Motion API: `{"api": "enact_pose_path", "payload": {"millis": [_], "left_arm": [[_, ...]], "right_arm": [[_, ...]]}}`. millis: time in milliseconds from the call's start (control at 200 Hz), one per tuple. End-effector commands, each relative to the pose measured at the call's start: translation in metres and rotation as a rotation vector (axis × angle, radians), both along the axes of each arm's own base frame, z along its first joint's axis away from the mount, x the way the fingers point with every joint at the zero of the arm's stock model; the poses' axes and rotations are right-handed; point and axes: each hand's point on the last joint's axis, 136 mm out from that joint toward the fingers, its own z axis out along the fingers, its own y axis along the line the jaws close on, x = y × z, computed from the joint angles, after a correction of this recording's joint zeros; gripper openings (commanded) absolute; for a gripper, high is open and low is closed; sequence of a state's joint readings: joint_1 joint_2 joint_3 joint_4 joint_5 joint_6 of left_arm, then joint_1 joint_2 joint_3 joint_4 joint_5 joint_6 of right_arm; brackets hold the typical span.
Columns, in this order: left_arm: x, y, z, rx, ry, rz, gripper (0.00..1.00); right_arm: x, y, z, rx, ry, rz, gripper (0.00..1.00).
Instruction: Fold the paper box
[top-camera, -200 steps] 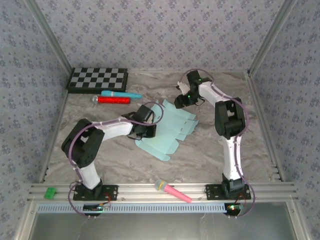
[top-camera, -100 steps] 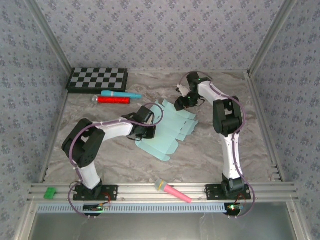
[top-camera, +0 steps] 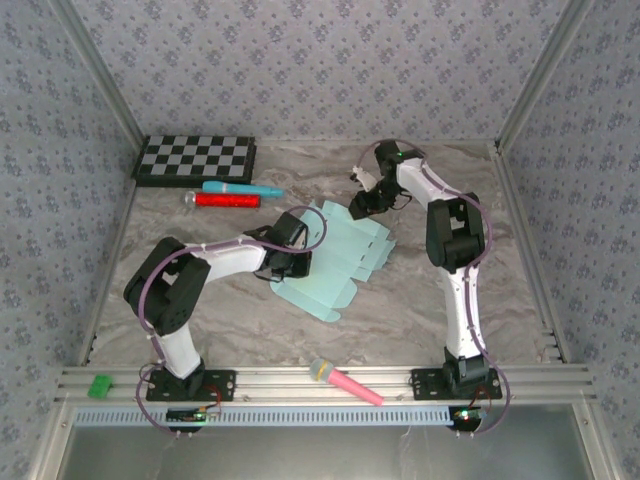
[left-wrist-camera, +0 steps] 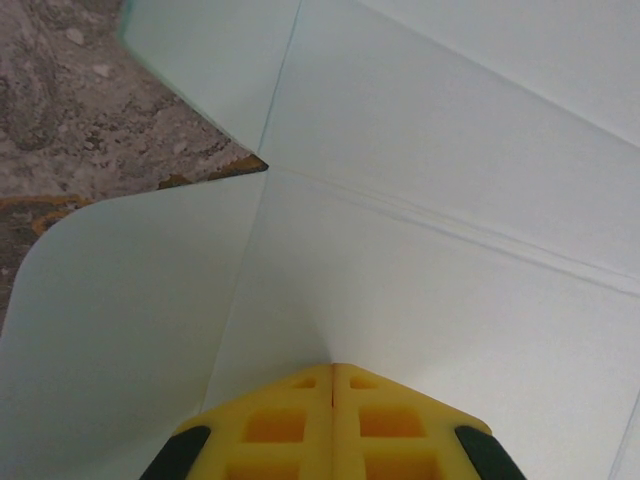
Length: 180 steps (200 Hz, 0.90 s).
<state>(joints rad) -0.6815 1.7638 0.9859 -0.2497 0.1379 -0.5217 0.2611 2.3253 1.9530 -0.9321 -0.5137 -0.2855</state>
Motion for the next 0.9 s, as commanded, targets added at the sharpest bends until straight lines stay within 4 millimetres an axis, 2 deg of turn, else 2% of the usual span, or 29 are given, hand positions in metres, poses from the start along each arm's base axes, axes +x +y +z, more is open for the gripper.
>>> {"api": "enact_pose_path", "payload": {"millis": [0, 215, 630, 895], "left_arm": [[-0.007, 0.009, -0.012, 0.055, 0.025, 0.007, 0.0], [-0.006, 0.01, -0.012, 0.061, 0.021, 0.009, 0.0], [-0.006, 0.011, -0.012, 0.066, 0.02, 0.012, 0.0], [-0.005, 0.011, -0.009, 0.062, 0.015, 0.014, 0.0]], "right_arm": [[-0.009, 0.002, 0.01, 0.025, 0.026, 0.034, 0.37], [-0.012, 0.003, 0.018, 0.021, 0.005, 0.067, 0.32], [-0.015, 0.001, 0.016, -0.054, -0.044, 0.137, 0.24], [-0.006, 0.001, 0.029, -0.101, -0.163, 0.172, 0.08]]}}
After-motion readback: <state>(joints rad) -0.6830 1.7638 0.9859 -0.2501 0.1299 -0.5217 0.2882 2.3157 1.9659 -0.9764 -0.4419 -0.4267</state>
